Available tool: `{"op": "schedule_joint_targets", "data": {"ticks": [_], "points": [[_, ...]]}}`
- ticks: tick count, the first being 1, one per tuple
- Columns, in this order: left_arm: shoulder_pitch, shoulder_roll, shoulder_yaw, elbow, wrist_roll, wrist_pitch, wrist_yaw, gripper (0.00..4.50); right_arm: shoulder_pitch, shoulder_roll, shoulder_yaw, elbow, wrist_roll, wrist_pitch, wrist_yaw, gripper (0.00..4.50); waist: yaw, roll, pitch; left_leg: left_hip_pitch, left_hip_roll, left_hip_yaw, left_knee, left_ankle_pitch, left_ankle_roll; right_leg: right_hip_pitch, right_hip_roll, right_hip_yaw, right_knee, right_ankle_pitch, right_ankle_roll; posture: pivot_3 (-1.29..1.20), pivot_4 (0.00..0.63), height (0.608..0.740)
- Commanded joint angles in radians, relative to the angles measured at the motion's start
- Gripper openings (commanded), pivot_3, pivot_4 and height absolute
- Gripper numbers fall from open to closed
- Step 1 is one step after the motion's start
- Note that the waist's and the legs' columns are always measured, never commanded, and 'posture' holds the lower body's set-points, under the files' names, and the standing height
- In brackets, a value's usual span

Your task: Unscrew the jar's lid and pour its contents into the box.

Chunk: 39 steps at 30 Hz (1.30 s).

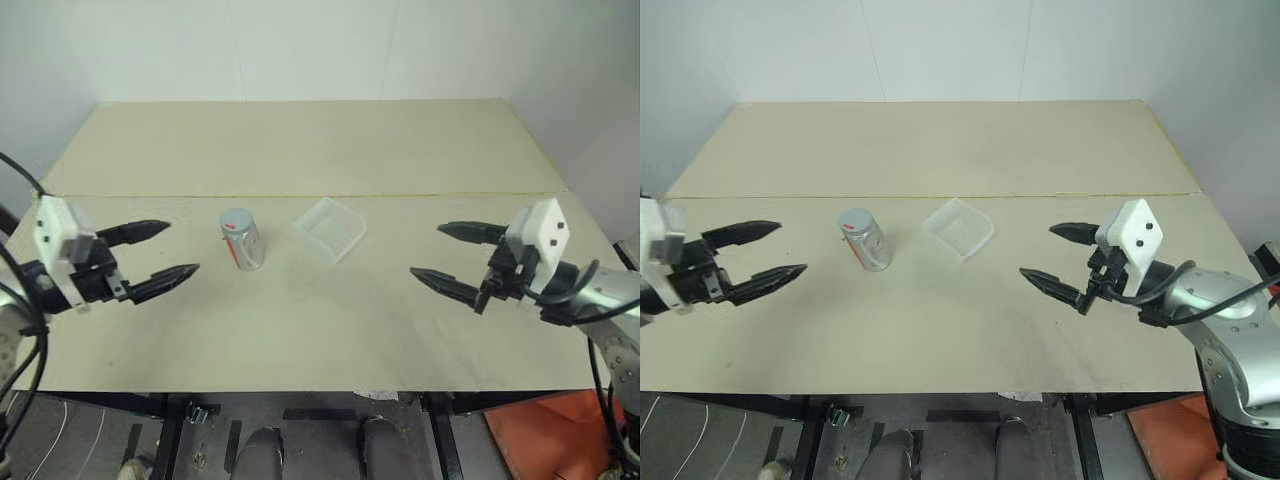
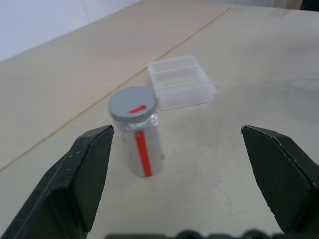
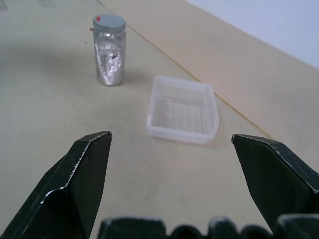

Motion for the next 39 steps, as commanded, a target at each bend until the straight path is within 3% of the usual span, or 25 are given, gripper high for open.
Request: {"op": "schedule_joint_targets", "data": {"ticks": [1,12,23,30,39], "points": [[0.003,0.003,0.021,-0.052,-0.025,0.011,0.015,4.44,-0.005,0.006,0.016,-0.009,-0.014,-0.041,0.009,4.5,0.002,0.0,0.0,0.0,0.0,0.0,0.0,0.0,0.0,0.0,0.0,0.0,0.0,0.0,0.0,0.0,0.15,0.74],[0.04,-0.136,-0.019,-0.104,0.028,-0.001,0.183,4.44,0.02,-0.017,-0.035,-0.009,-0.01,-0.068,0.053,4.5,0.001,0.0,0.0,0.0,0.0,0.0,0.0,0.0,0.0,0.0,0.0,0.0,0.0,0.0,0.0,0.0,0.15,0.74],[0.014,-0.388,-0.271,-0.066,0.25,-0.118,0.421,4.44,-0.023,-0.061,-0.046,-0.01,0.027,-0.032,0.076,4.5,0.002,0.0,0.0,0.001,0.0,0.0,0.0,0.0,0.0,0.002,0.0,0.0,0.0,0.0,0.0,0.0,0.15,0.74],[-0.081,-0.505,-0.339,0.081,0.348,-0.236,0.514,4.44,-0.015,-0.077,-0.054,-0.052,0.035,-0.004,0.046,4.5,0.005,-0.001,0.0,0.001,-0.001,0.0,0.0,0.0,0.0,0.002,0.0,0.0,-0.001,0.0,0.0,0.0,0.15,0.74],[-0.214,-0.53,-0.395,0.301,0.402,-0.373,0.479,4.44,0.005,-0.102,-0.107,-0.095,0.058,0.024,0.019,4.5,0.007,-0.001,0.0,0.001,-0.001,0.0,0.001,0.0,0.0,0.003,0.0,0.0,-0.001,0.0,0.0,0.0,0.15,0.74]]}}
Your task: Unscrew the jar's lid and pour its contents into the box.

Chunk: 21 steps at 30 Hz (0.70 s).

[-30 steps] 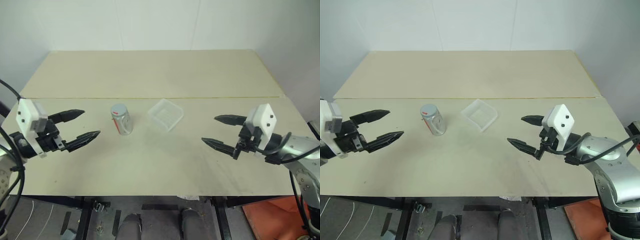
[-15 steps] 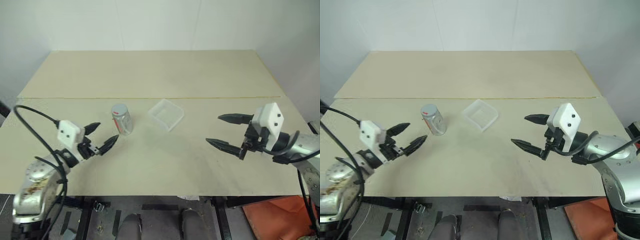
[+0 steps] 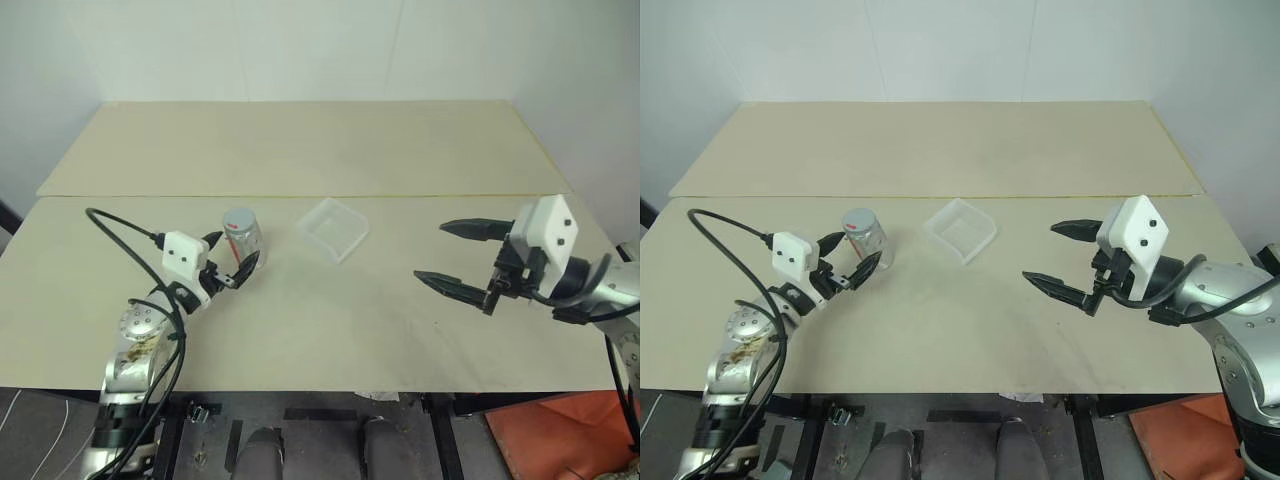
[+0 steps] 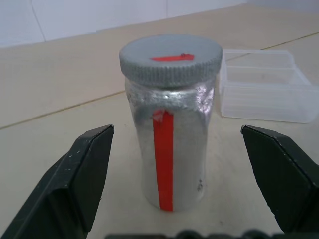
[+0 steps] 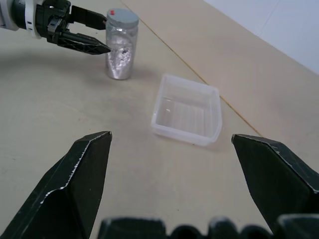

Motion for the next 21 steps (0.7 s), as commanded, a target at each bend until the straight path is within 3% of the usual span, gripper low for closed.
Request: {"op": "schedule_joint_targets", "data": {"ticks": [1,11,14,20,21], "points": [[-0.046,-0.011,-0.008,0.055,0.014,-0.063,-0.009,4.44,0.011,-0.022,-0.066,-0.054,0.028,0.011,-0.01,4.5,0.0,0.0,0.0,0.0,0.0,0.0,0.0,0.0,0.0,0.0,0.0,0.0,0.0,0.0,0.0,0.0,0.15,0.74],[-0.134,-0.068,-0.032,0.209,0.054,-0.176,0.005,4.44,0.03,-0.041,-0.101,-0.095,0.049,0.042,-0.032,4.5,-0.002,0.0,0.0,0.0,0.0,0.0,0.0,0.0,0.0,0.0,0.0,0.0,0.0,0.0,0.0,0.0,0.15,0.74],[-0.134,-0.073,-0.034,0.214,0.054,-0.186,0.004,3.86,0.038,-0.043,-0.111,-0.108,0.058,0.05,-0.039,4.5,-0.002,0.0,0.0,0.0,0.0,0.0,0.0,0.0,0.0,0.001,0.0,0.0,0.0,0.0,0.0,0.0,0.15,0.74],[-0.13,-0.081,-0.035,0.203,0.052,-0.194,0.018,1.93,0.054,-0.038,-0.118,-0.133,0.066,0.058,-0.049,4.5,0.0,0.0,0.0,0.0,0.0,0.0,0.0,0.0,0.0,0.001,0.0,0.0,0.0,0.0,0.0,0.0,0.15,0.74],[-0.13,-0.078,-0.035,0.2,0.051,-0.191,0.017,1.9,0.052,-0.036,-0.113,-0.136,0.065,0.056,-0.051,4.5,0.0,0.0,0.0,0.0,0.0,0.0,0.0,0.0,0.0,0.001,0.0,0.0,0.0,0.0,0.0,0.0,0.15,0.74]]}}
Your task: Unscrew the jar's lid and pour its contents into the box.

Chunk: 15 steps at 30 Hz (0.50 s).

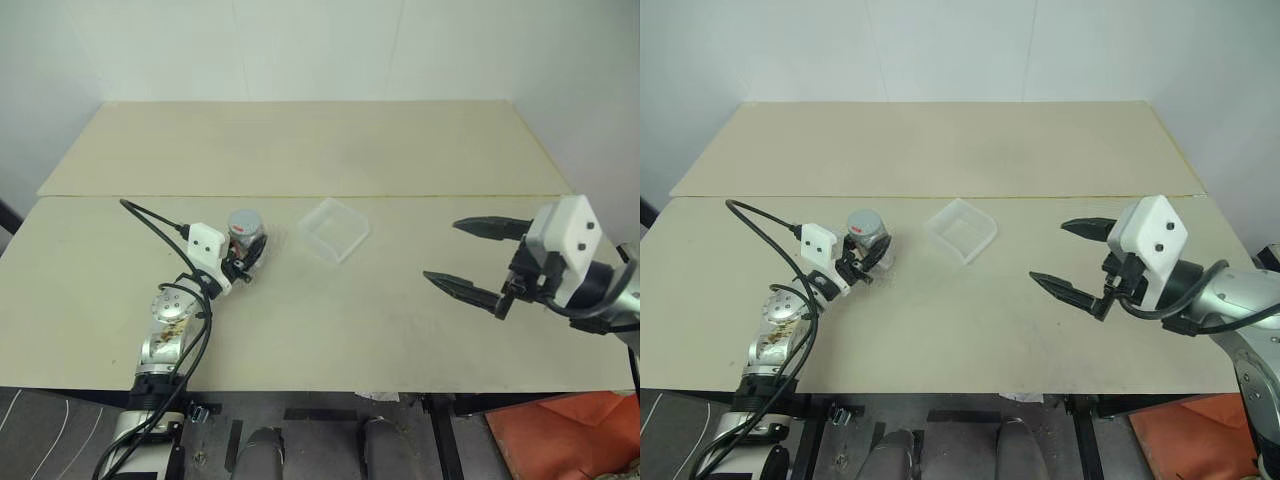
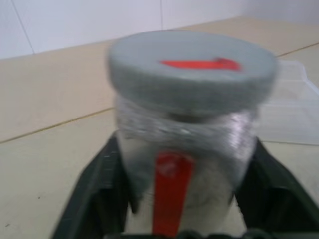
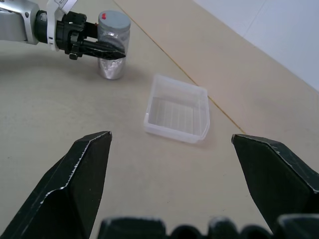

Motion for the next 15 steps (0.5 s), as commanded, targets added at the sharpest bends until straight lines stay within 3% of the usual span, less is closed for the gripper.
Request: {"op": "schedule_joint_targets", "data": {"ticks": [1,8,12,15], "points": [[-0.008,0.008,0.007,-0.036,-0.001,-0.012,-0.002,1.91,-0.01,-0.005,-0.027,-0.038,0.027,-0.001,-0.014,4.5,-0.001,0.0,0.0,0.0,0.0,0.0,0.0,0.0,0.0,0.0,0.0,0.0,0.0,0.0,0.0,0.0,0.15,0.74],[-0.106,0.183,0.009,-0.205,-0.232,0.318,-0.28,1.91,-0.09,0.016,0.008,-0.013,0.086,0.006,-0.03,4.5,-0.004,0.0,0.0,0.0,0.0,0.0,0.0,0.0,0.0,0.0,0.0,0.0,0.001,0.0,0.0,0.0,0.15,0.74],[-0.244,0.29,-0.005,-0.176,-0.339,0.43,-0.509,1.91,-0.235,0.057,0.088,0.036,0.151,0.043,-0.049,4.5,-0.006,0.0,0.0,0.0,0.0,0.0,0.0,0.0,0.0,0.0,0.0,0.0,0.0,0.0,0.0,0.0,0.15,0.74],[-0.365,0.305,-0.051,-0.109,-0.37,0.479,-0.652,1.91,-0.399,0.117,0.202,0.084,0.163,0.084,-0.082,4.5,-0.01,0.0,0.0,0.0,0.0,0.0,0.0,0.0,0.0,0.0,0.0,0.0,0.0,0.0,0.0,0.0,0.15,0.74]]}}
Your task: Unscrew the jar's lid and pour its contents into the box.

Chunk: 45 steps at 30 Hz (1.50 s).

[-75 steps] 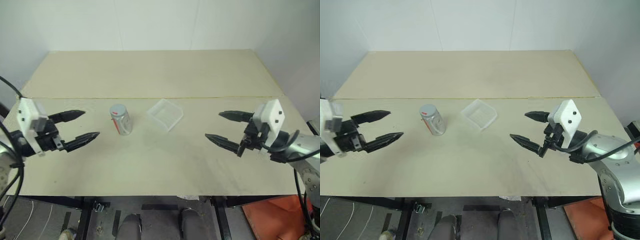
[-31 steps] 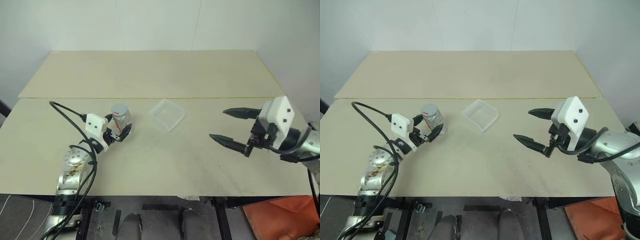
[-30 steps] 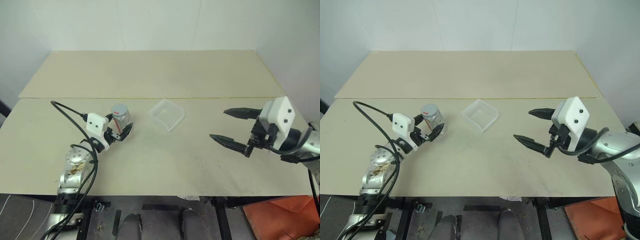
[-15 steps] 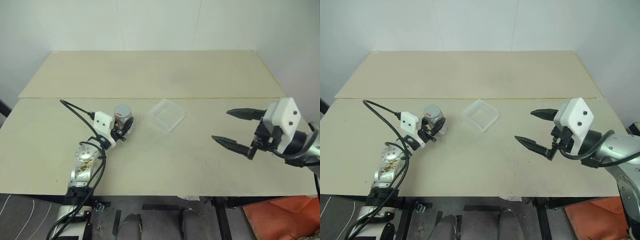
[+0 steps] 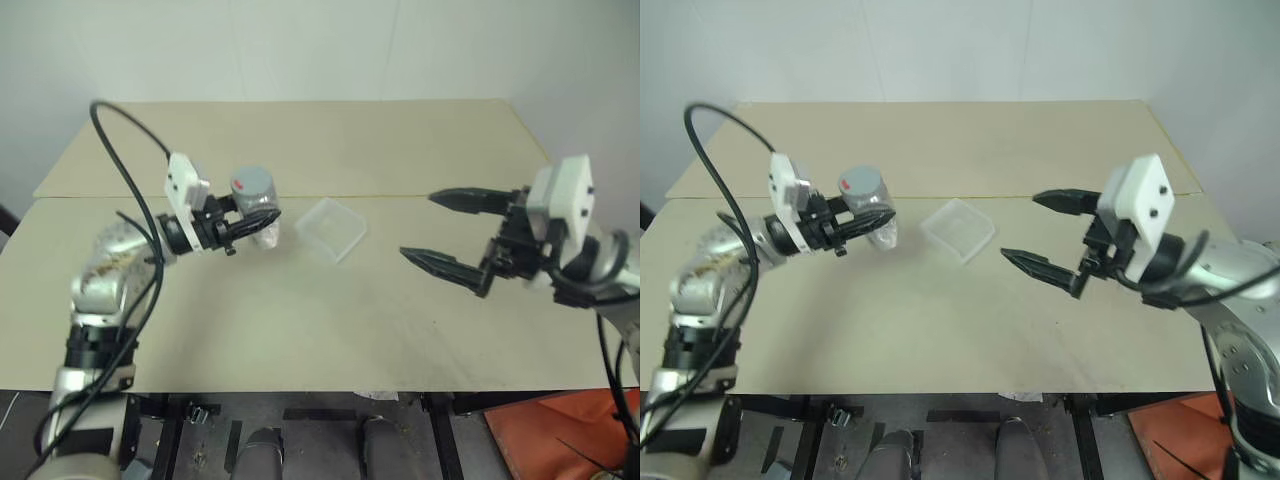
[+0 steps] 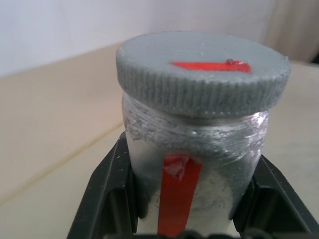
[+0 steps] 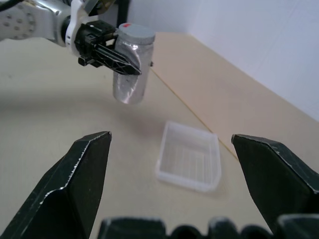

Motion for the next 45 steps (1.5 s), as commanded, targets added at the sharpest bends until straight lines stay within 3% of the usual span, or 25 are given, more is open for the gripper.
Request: {"op": "schedule_joint_targets", "data": {"ticks": [1,5,10,31,34,38,43,45], "points": [[-0.117,0.002,-0.051,0.061,-0.05,0.064,-0.162,1.91,-0.159,0.054,0.106,0.033,0.021,0.044,-0.036,4.5,-0.001,0.0,0.0,0.0,0.0,0.0,0.0,0.0,0.0,0.0,0.0,0.0,0.0,0.0,0.0,0.0,0.15,0.74],[-0.226,-0.049,-0.129,0.159,0.005,0.016,-0.254,1.91,-0.344,0.149,0.226,0.106,-0.008,0.102,-0.087,4.5,-0.007,0.0,0.0,-0.001,0.0,0.0,0.0,0.0,0.0,-0.001,0.0,0.0,0.0,0.0,0.0,0.0,0.15,0.74],[-0.292,-0.104,-0.146,0.251,0.041,-0.038,-0.298,1.91,-0.474,0.231,0.295,0.186,-0.049,0.167,-0.15,4.5,-0.02,0.0,0.0,-0.006,0.0,-0.001,0.0,0.001,-0.001,-0.006,0.0,-0.001,0.003,0.0,0.0,0.0,0.15,0.74],[-0.282,-0.145,-0.137,0.241,0.069,-0.091,-0.343,1.91,-0.542,0.362,0.343,0.276,-0.132,0.197,-0.148,4.5,-0.024,0.001,0.0,-0.006,0.0,-0.002,0.0,0.001,-0.001,-0.006,0.0,-0.001,0.005,0.0,0.0,0.0,0.15,0.74],[-0.271,-0.142,-0.142,0.237,0.078,-0.106,-0.347,1.91,-0.544,0.37,0.339,0.278,-0.129,0.198,-0.144,3.9,-0.024,0.001,0.0,-0.006,0.0,-0.002,0.001,0.001,-0.001,-0.006,0.0,-0.001,0.005,0.0,0.0,0.0,0.15,0.74],[-0.262,-0.142,-0.136,0.22,0.076,-0.104,-0.348,1.91,-0.537,0.374,0.33,0.281,-0.116,0.209,-0.122,2.72,-0.024,0.001,0.0,-0.006,0.0,-0.002,0.001,0.001,-0.001,-0.006,0.0,-0.001,0.005,0.0,0.0,0.0,0.15,0.74],[-0.269,-0.141,-0.132,0.208,0.066,-0.112,-0.366,1.91,-0.533,0.365,0.335,0.321,-0.111,0.189,-0.048,2.72,-0.024,0.001,0.0,-0.006,0.0,-0.002,0.001,0.001,-0.001,-0.006,0.0,-0.001,0.005,0.0,0.0,0.0,0.15,0.74],[-0.274,-0.137,-0.128,0.205,0.055,-0.121,-0.396,1.91,-0.536,0.36,0.342,0.369,-0.107,0.143,0.049,2.72,-0.024,0.001,0.0,-0.006,0.0,-0.002,0.001,0.001,-0.001,-0.006,0.0,-0.001,0.005,0.0,0.0,0.0,0.15,0.74]]}}
